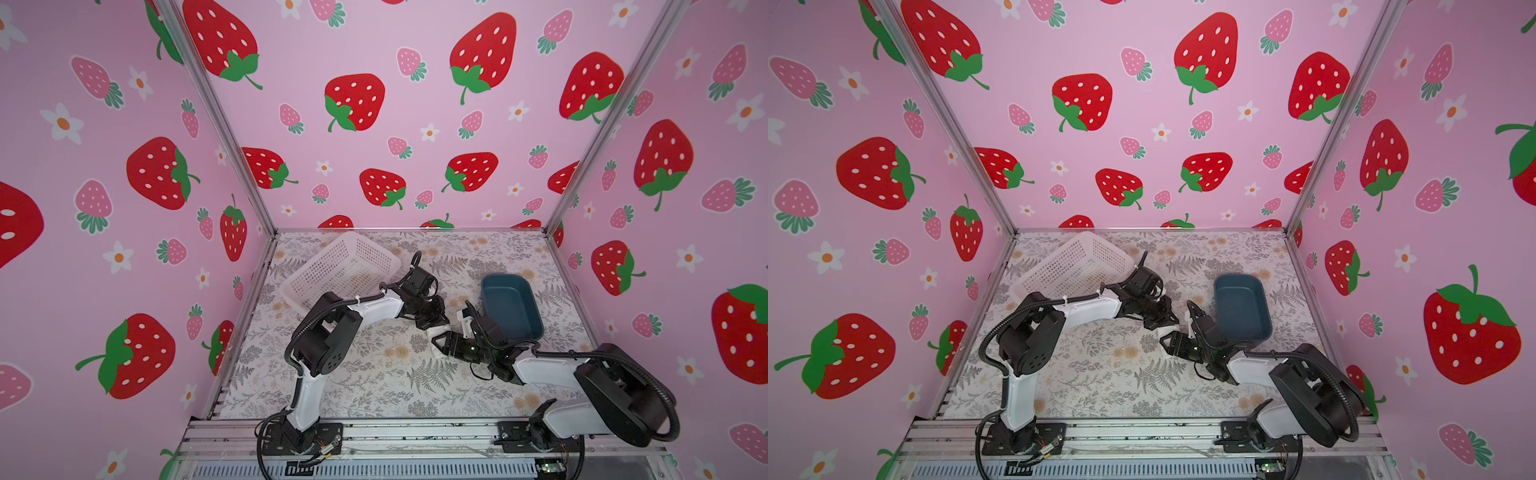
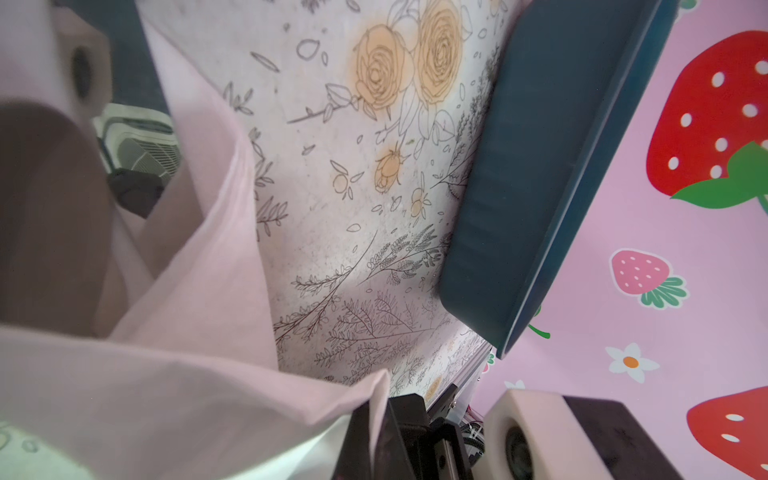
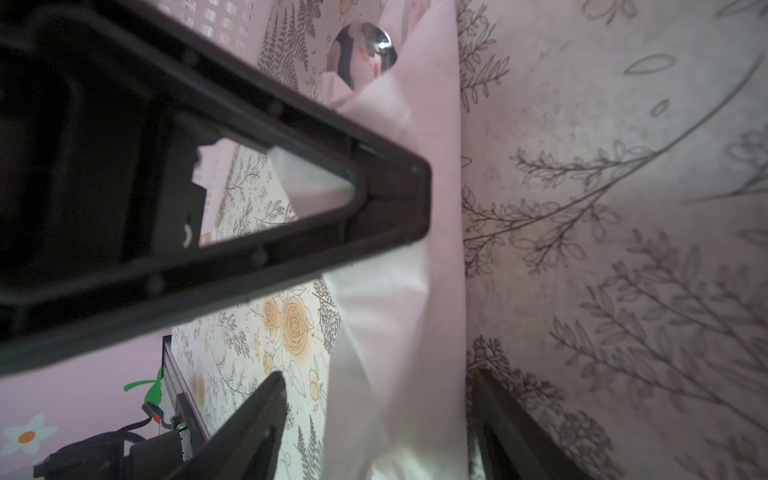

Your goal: Place the utensils on the paper napkin and roll it up

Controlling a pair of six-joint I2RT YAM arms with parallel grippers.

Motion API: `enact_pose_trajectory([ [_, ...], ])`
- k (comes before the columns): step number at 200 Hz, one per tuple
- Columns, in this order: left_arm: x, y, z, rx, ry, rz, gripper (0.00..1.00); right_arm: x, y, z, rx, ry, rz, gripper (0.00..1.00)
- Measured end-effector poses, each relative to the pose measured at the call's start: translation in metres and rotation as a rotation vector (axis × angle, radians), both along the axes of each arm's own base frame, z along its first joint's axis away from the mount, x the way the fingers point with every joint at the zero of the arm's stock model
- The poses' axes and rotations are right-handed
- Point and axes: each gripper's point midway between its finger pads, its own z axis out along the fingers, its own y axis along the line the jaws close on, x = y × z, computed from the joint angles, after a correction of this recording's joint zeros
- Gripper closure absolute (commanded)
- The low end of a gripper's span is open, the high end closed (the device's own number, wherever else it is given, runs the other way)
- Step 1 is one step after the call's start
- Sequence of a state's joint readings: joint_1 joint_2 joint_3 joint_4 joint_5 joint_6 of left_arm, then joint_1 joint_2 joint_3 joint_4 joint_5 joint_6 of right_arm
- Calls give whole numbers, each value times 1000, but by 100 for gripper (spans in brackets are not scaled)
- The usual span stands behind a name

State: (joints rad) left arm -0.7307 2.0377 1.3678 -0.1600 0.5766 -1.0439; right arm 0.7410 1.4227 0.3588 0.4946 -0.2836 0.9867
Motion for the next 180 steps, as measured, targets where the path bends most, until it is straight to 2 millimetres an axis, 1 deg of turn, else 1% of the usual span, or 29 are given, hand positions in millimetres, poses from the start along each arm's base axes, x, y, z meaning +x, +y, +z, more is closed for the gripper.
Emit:
enact_pose_trajectory([
  [26, 0, 0, 0, 0, 0, 0, 96, 2, 2, -2, -7, -8, 7, 38],
  [47, 0, 0, 0, 1, 1, 0, 95, 2, 2, -4, -12, -11, 10, 44],
  [62, 0, 0, 0, 1, 2, 0, 96, 2, 1, -6, -14, -8, 8, 48],
  [70, 0, 0, 1, 1, 2, -1, 95, 2, 0, -6, -14, -7, 6, 48],
  [72, 0, 0, 1, 1, 2, -1, 95, 1, 0, -7, -14, -7, 6, 50],
  [75, 0, 0, 1, 2, 2, -1, 95, 1, 0, -7, -13, -8, 6, 51],
  [105, -1, 0, 1, 6, 4, -3, 96, 0, -4, -10, -13, -4, -4, 58],
  [115, -1, 0, 0, 8, 6, -3, 95, -1, -4, -10, -11, -3, -6, 62],
  [128, 0, 0, -2, 11, 10, -4, 96, -2, -5, -12, -10, 1, -8, 63],
  [130, 0, 0, -3, 12, 11, -4, 92, -2, -5, -12, -8, 2, -9, 63],
  [134, 0, 0, -4, 13, 12, -4, 91, -2, -5, -12, -6, 1, -9, 63],
  [153, -1, 0, -9, 21, 20, -5, 90, -2, -5, -12, 1, 6, -16, 66],
  [180, -1, 0, -9, 20, 19, -6, 90, -3, -6, -14, 5, 9, -21, 69],
])
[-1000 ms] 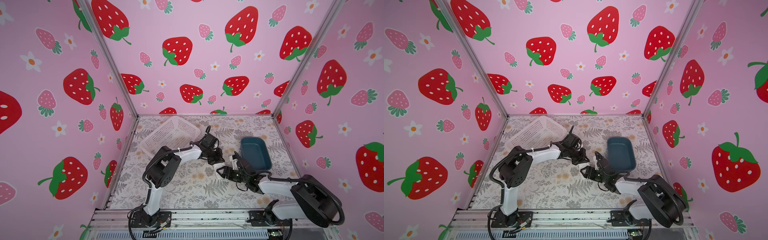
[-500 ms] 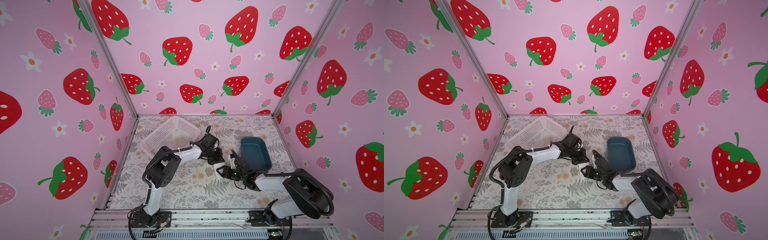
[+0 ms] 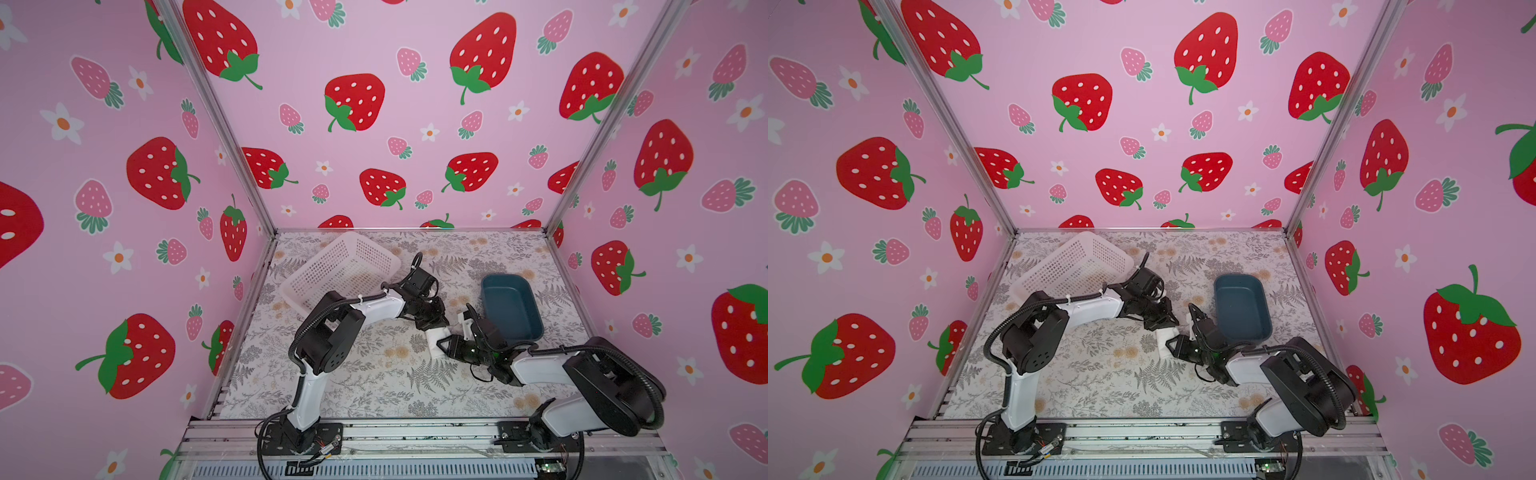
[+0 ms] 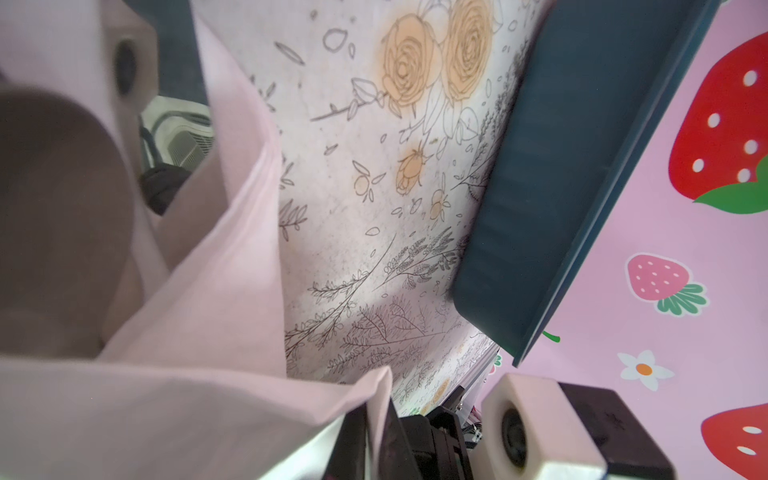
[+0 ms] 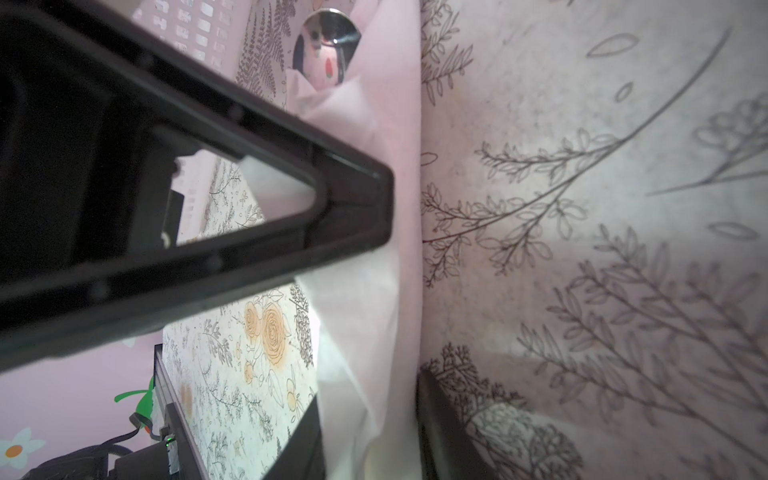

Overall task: Place the utensils on the paper napkin and roll it up
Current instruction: 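Raise the bundle with the left gripper while the right gripper keeps the napkin pinched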

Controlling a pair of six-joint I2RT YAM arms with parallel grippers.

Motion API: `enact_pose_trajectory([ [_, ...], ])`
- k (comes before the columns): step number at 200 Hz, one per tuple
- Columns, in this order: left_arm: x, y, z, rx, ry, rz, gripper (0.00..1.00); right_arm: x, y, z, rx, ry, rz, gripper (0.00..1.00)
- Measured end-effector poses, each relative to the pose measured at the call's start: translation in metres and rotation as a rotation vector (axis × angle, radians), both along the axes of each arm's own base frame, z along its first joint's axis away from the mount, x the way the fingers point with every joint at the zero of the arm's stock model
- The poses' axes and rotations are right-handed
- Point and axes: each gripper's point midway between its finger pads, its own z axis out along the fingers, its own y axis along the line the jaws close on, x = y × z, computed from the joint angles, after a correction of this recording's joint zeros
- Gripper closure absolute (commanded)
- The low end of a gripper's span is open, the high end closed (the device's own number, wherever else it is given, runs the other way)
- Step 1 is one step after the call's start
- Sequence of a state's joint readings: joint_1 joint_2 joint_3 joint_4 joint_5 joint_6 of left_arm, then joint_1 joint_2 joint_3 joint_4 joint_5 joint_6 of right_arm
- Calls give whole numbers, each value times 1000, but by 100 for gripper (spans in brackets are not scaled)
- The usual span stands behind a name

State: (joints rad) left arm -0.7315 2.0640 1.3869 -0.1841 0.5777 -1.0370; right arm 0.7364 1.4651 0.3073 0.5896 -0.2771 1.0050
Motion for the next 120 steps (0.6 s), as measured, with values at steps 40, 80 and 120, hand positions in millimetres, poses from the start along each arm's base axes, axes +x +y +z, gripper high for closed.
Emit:
enact_pose_trajectory([
  [40, 1, -1, 2, -4, -3, -2, 89, -1, -1, -2, 1, 14, -8, 77],
  [80, 1, -1, 2, -5, -6, -4, 87, -2, -1, -6, -1, 26, -12, 88],
  [120, 0, -1, 3, -8, -15, -20, 81, -1, -1, -7, 2, 33, -19, 90],
])
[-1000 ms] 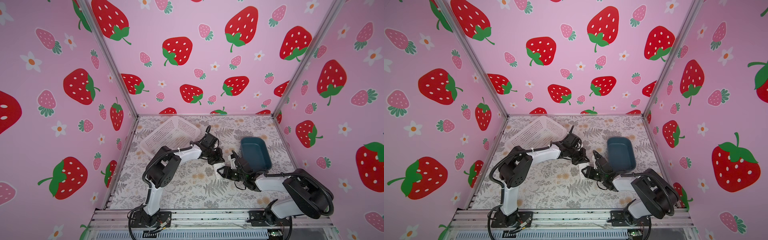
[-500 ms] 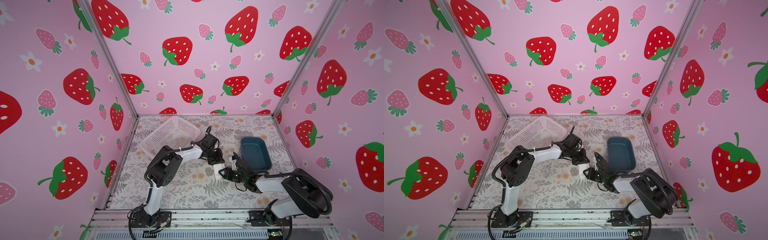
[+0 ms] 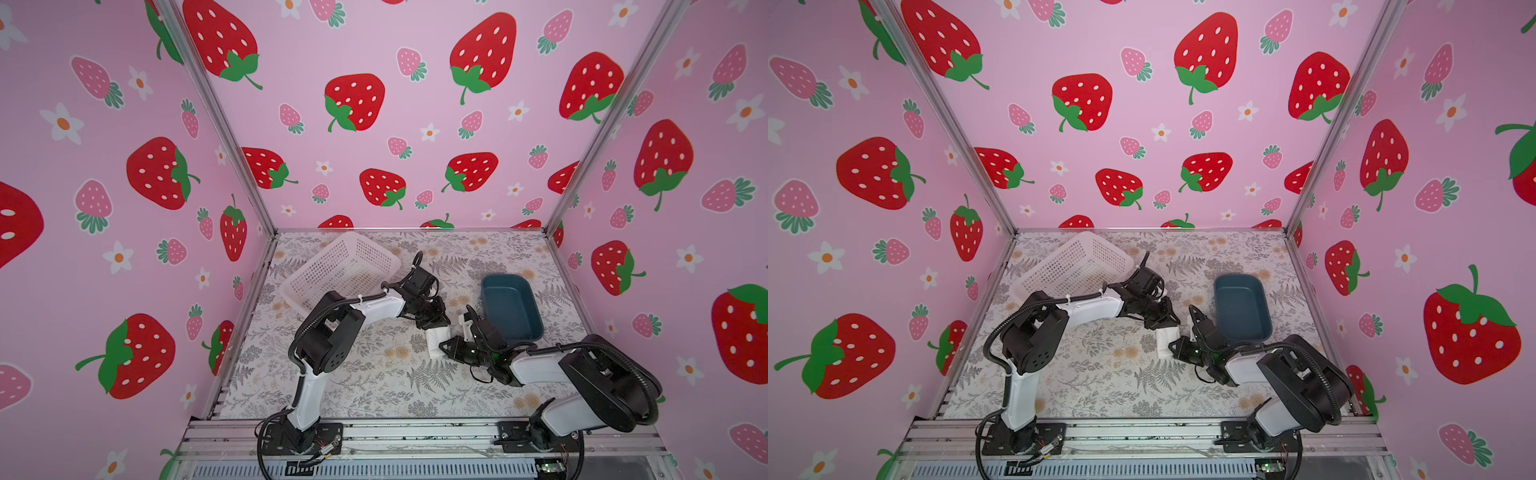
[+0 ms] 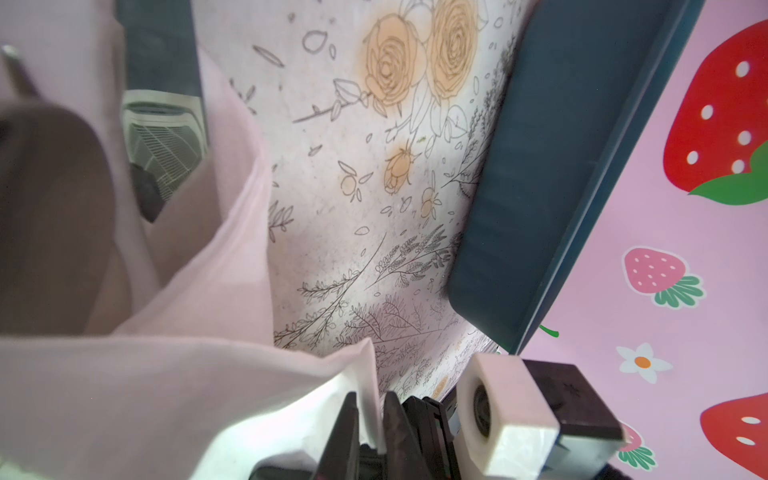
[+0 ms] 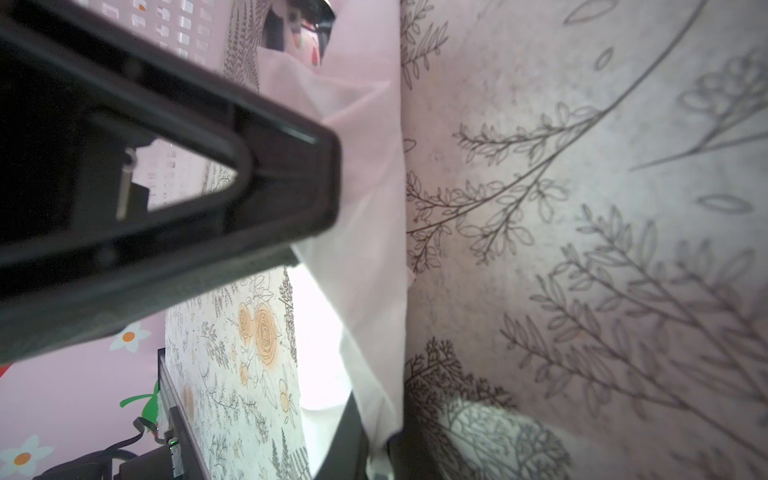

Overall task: Place the utensils on the paper napkin and roll it up
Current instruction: 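Raise the bundle with the left gripper while the right gripper keeps the napkin pinched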

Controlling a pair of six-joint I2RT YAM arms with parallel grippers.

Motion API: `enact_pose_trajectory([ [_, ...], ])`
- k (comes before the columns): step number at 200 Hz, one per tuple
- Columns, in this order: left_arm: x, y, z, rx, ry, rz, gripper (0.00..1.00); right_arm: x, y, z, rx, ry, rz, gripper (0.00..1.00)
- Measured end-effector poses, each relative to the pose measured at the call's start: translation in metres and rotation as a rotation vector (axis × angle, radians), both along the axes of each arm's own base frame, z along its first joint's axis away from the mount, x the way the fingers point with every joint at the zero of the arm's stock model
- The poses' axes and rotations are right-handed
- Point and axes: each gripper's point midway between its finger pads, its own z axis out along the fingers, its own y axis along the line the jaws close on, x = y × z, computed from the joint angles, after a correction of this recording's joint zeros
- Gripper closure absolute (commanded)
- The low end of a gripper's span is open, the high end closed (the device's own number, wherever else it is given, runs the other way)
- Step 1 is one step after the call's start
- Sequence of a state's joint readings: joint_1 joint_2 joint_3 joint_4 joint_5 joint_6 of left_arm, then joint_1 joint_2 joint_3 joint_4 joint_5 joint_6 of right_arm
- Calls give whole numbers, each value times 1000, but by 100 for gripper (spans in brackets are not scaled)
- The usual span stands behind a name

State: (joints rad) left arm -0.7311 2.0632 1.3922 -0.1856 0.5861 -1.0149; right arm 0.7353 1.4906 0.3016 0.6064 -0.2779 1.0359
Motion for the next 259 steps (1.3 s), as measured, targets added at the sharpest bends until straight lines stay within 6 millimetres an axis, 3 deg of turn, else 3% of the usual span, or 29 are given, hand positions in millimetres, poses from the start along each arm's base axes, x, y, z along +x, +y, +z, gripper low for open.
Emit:
enact_pose_trajectory([
  [24, -3, 3, 5, 8, -12, -15, 70, 0, 0, 0, 3, 5, -5, 91],
  [52, -2, 11, 33, 4, -75, -30, 60, 0, 0, 0, 5, 8, -6, 91],
  [75, 9, 25, 67, -29, -159, -14, 59, 0, 0, 0, 4, 8, -7, 90],
  [94, 22, 43, 77, -44, -189, 24, 63, 0, 0, 0, 5, 8, -7, 91],
  [123, 33, 66, 54, -17, -150, 69, 74, 0, 0, 0, 4, 8, -7, 91],
  [162, 20, 57, 13, 0, -58, 31, 76, 1, 1, 0, 4, 10, -6, 90],
  [231, 20, 51, -2, -5, -32, 23, 77, 1, 2, -1, 4, 16, -1, 90],
  [259, 23, 56, -23, 21, -6, 30, 77, 1, 4, 0, 5, 19, 3, 91],
])
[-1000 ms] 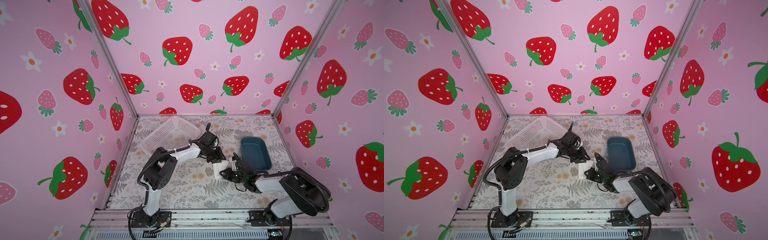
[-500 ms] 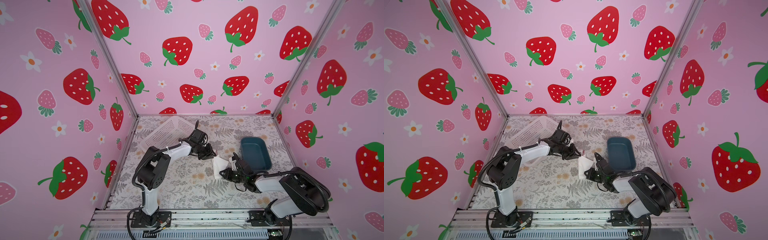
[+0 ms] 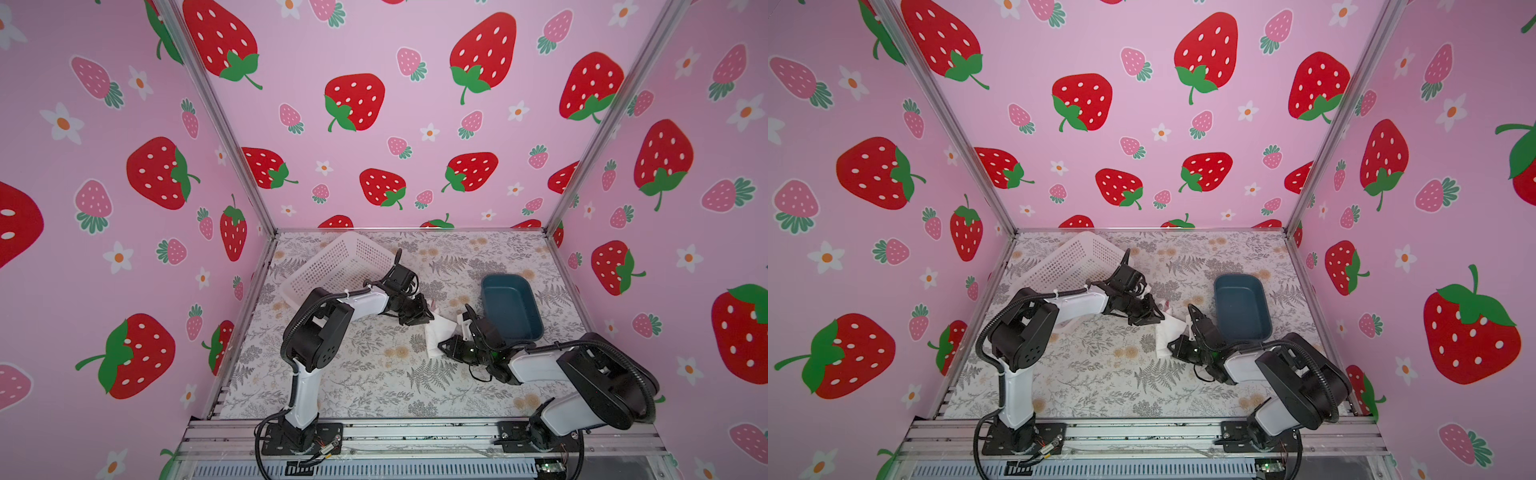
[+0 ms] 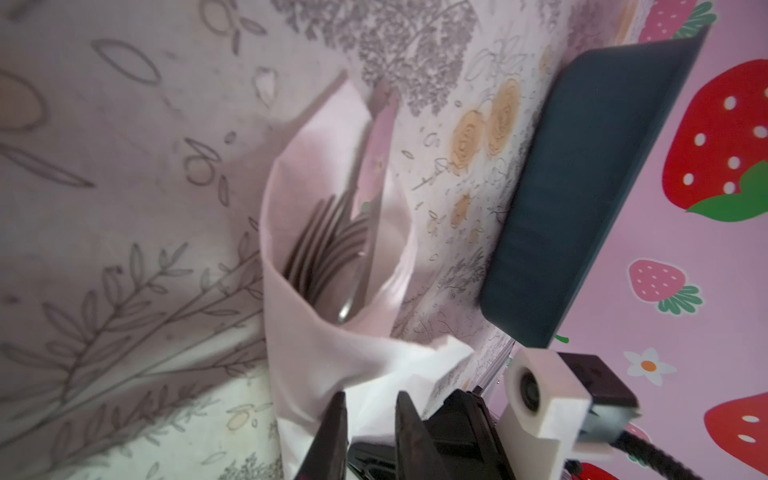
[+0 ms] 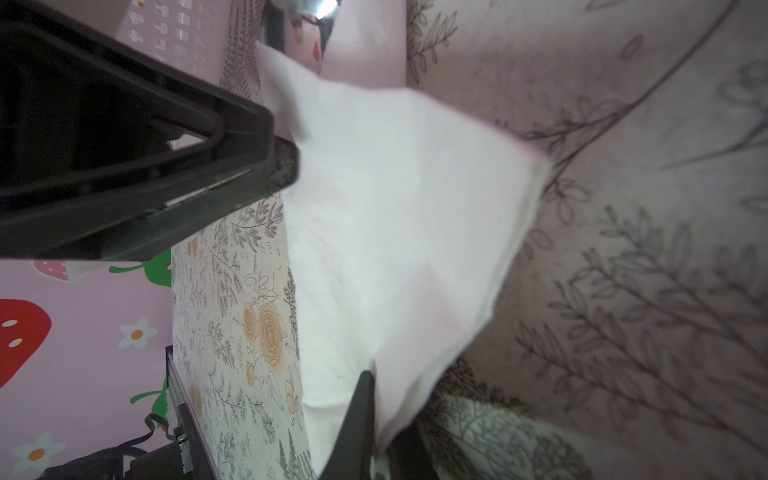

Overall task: Place the utensils on the paper napkin and roll it up
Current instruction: 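Raise the bundle with the left gripper while the right gripper keeps the napkin pinched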

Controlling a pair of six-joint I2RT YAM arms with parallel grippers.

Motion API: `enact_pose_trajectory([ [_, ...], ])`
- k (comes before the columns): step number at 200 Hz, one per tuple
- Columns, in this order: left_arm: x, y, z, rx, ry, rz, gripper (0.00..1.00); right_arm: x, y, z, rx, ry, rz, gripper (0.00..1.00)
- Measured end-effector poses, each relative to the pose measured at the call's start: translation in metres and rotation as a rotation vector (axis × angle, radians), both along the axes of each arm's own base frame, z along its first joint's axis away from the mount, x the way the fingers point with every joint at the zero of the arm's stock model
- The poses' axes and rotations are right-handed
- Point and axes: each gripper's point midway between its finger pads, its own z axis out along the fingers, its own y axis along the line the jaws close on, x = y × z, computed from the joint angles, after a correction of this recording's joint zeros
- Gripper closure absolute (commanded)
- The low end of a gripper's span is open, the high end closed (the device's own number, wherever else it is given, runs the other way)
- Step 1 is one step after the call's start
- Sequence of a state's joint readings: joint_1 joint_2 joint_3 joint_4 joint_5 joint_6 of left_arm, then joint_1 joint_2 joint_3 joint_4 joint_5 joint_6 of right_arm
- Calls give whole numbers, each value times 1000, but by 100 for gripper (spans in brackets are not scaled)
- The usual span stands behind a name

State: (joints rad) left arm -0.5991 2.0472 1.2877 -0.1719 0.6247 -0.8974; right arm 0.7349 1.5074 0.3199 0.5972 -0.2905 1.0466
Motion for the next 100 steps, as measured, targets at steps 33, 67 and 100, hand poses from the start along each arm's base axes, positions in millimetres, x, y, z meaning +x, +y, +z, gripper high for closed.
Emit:
enact_pose_trajectory([
  [33, 6, 2, -3, -4, -8, -1, 77, 0, 0, 0, 1, 2, 1, 90],
  [67, 6, 2, -3, -3, -16, -5, 77, 0, 0, 0, 1, 2, 1, 90],
  [100, 11, 6, 2, -9, -36, -3, 83, 0, 0, 0, 1, 2, 2, 90],
])
